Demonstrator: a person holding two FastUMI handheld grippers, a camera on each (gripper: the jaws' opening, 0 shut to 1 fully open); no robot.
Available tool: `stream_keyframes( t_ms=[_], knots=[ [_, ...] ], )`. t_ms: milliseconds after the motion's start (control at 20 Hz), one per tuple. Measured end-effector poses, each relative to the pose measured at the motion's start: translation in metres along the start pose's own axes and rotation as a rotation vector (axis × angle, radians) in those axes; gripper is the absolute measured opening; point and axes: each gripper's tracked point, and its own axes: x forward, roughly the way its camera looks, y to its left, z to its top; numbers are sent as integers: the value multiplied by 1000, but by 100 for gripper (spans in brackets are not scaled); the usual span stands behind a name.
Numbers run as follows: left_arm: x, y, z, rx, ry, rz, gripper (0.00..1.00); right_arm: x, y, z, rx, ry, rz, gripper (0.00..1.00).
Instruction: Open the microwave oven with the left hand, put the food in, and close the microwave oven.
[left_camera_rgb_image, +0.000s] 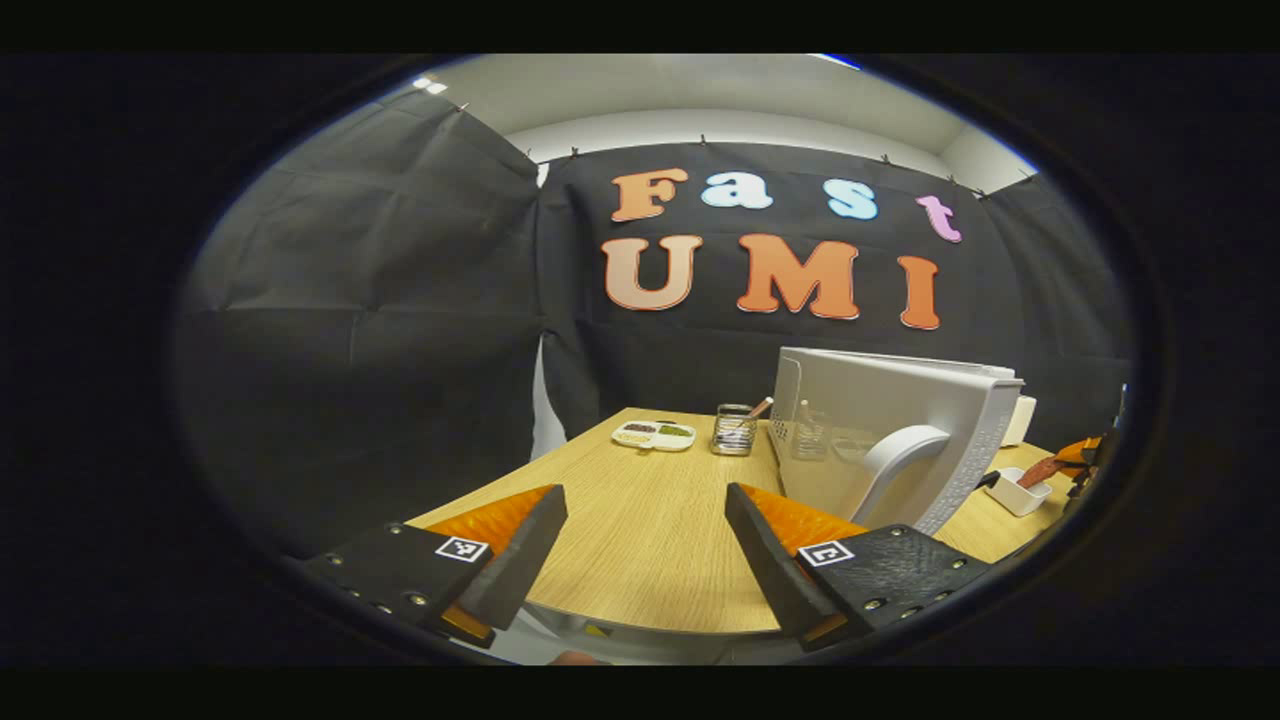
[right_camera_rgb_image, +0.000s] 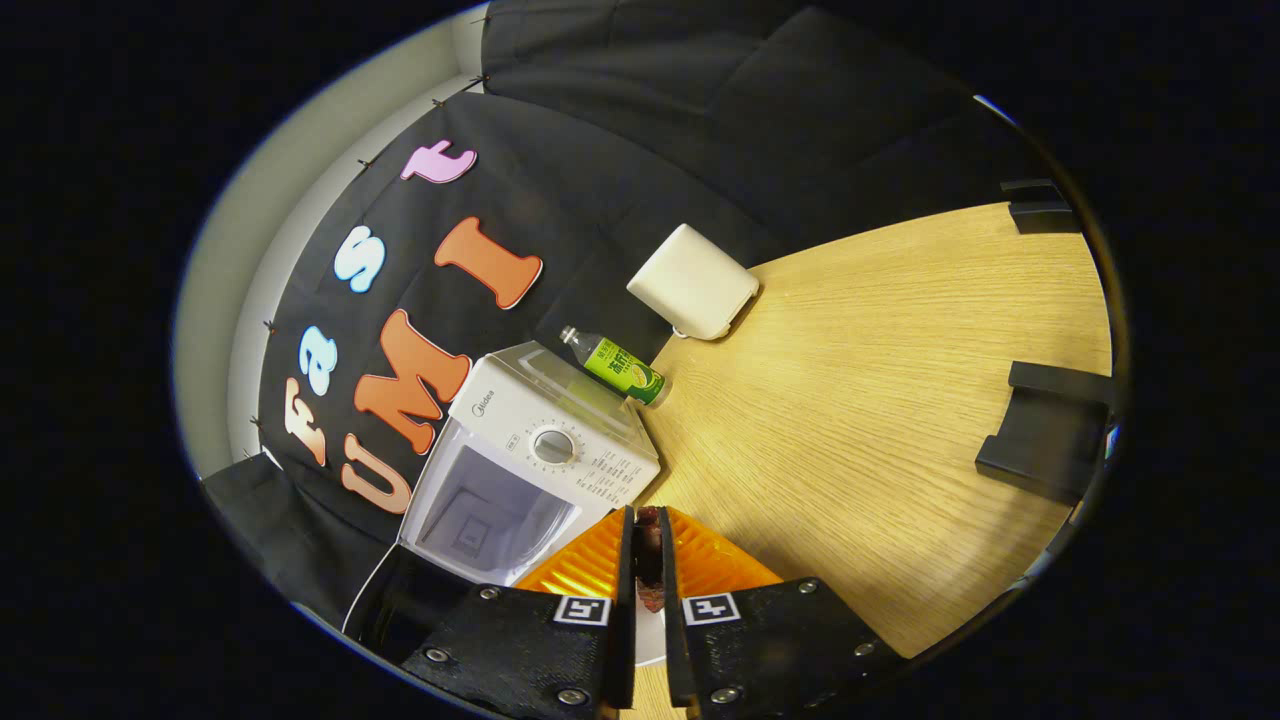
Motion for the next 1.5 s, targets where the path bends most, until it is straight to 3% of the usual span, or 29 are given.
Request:
stream_keyframes(
  t_ms=[400,600,1000,1300,1500],
  knots=[
    [1,1,6,32,-12,19,97,0,28,27,-83,-60,6,12],
    [5,-5,8,39,-15,15,95,6,70,36,-98,-80,66,12],
    [12,-4,11,47,-18,20,95,36,177,5,-121,-24,233,12],
    [20,0,8,43,-6,24,95,63,231,-23,-125,-1,289,12],
    [26,2,4,36,4,22,95,89,249,-49,-122,10,288,12]
  ],
)
